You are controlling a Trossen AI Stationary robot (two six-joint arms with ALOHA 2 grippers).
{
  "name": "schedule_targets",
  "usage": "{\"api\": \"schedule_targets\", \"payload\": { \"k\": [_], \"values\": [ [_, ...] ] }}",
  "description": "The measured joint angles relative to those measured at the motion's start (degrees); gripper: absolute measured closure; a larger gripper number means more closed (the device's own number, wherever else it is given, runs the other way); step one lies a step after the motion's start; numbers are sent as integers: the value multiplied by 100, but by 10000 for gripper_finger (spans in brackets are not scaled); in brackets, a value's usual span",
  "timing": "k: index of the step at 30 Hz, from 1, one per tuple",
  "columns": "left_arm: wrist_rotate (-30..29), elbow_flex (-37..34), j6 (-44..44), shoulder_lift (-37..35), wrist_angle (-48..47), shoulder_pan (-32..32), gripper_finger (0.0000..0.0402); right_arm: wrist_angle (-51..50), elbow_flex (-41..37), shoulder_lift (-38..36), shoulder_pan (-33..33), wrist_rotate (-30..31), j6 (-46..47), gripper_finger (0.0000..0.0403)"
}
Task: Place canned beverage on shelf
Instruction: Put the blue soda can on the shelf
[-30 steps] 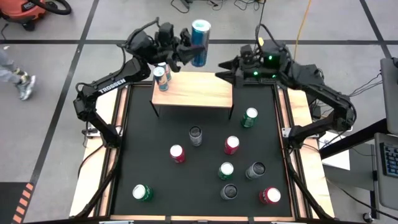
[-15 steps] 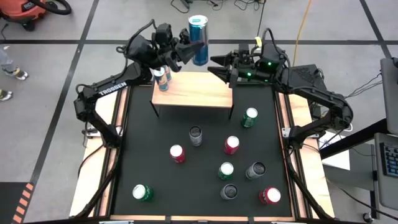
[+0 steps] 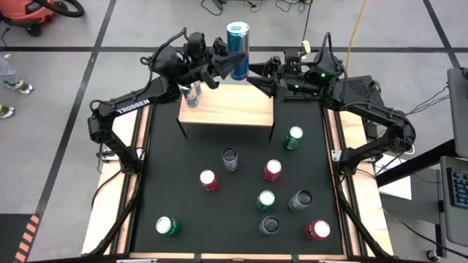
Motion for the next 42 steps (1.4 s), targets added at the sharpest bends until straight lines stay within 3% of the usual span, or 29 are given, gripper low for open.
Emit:
{"api": "schedule_targets", "payload": {
  "k": [31,42],
  "values": [
    [-439,0,-2,260,-24,-310,170,236,0,133,50,-472,0,66],
    [-468,0,0,282,-46,-334,170,211,0,133,52,-610,-24,120]
  ]
}}
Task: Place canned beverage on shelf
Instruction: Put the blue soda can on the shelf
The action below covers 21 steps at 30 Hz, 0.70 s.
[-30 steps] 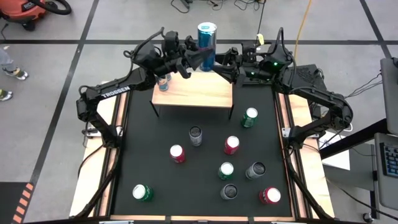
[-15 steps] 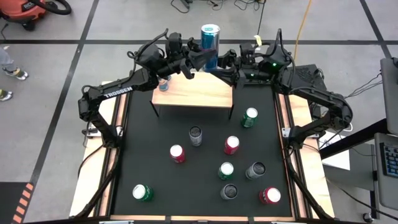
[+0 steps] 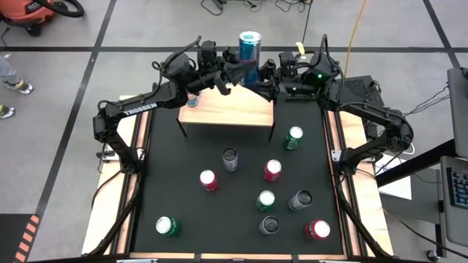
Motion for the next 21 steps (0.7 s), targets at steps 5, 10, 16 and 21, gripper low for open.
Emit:
{"api": "schedule_targets", "payload": {
  "k": [5,10,16,21],
  "values": [
    [9,0,-5,0,-6,17,170,-1,0,0,-2,5,-2,152],
    [5,0,-7,-2,-25,17,170,-2,0,0,-2,7,-22,178],
    [4,0,-7,-2,-36,20,170,-4,0,0,-2,7,-6,179],
    [4,0,-4,-2,-39,22,170,-4,0,0,-2,4,-4,177]
  ]
}}
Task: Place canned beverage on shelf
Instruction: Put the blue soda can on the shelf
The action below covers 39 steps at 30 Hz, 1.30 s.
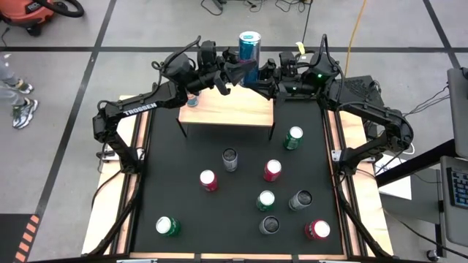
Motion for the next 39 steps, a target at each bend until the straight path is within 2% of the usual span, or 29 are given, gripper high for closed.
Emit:
{"api": "schedule_targets", "payload": {
  "k": [6,17,24,29,39],
  "values": [
    [0,0,2,-9,-57,0,166,0,0,0,0,-2,2,181],
    [56,0,19,-67,-183,44,90,-22,0,0,0,-15,49,181],
    [123,0,1,-201,-291,119,86,-18,0,0,0,-13,35,180],
    [267,0,-333,-316,-432,229,86,-15,0,0,0,-11,26,180],
    [767,0,-752,-782,-1099,706,85,-17,0,0,-2,-9,26,179]
  ]
}}
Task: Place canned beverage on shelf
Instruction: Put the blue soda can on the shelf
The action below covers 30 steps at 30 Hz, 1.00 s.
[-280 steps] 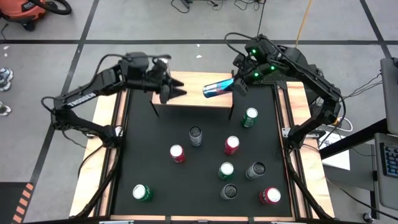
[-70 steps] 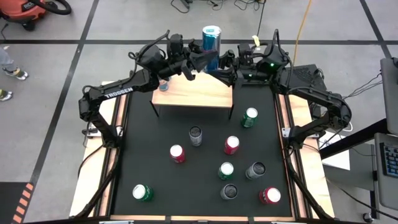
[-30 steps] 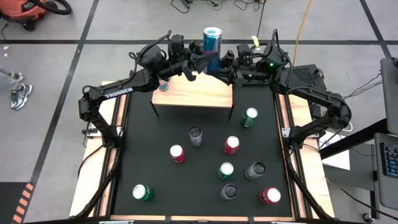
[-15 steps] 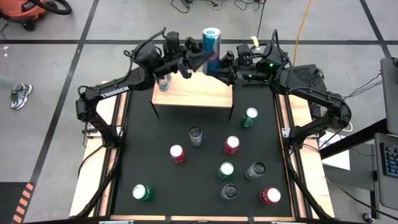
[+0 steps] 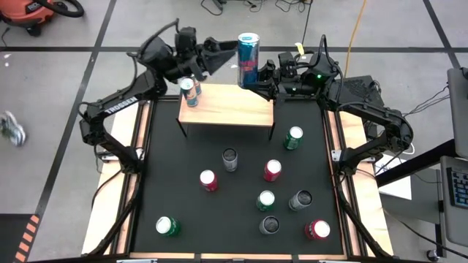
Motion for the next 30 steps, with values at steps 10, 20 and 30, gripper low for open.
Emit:
{"api": "schedule_targets", "payload": {
  "k": [10,20,30],
  "values": [
    [1364,419,-606,-236,-1066,779,85,-72,0,0,0,1,-22,179],
    [1772,1552,-84,-99,-2836,1188,85,-202,0,-4,0,4,-7,179],
    [1597,1755,902,-23,-3115,784,85,-234,0,-4,0,4,-2,179]
  ]
}}
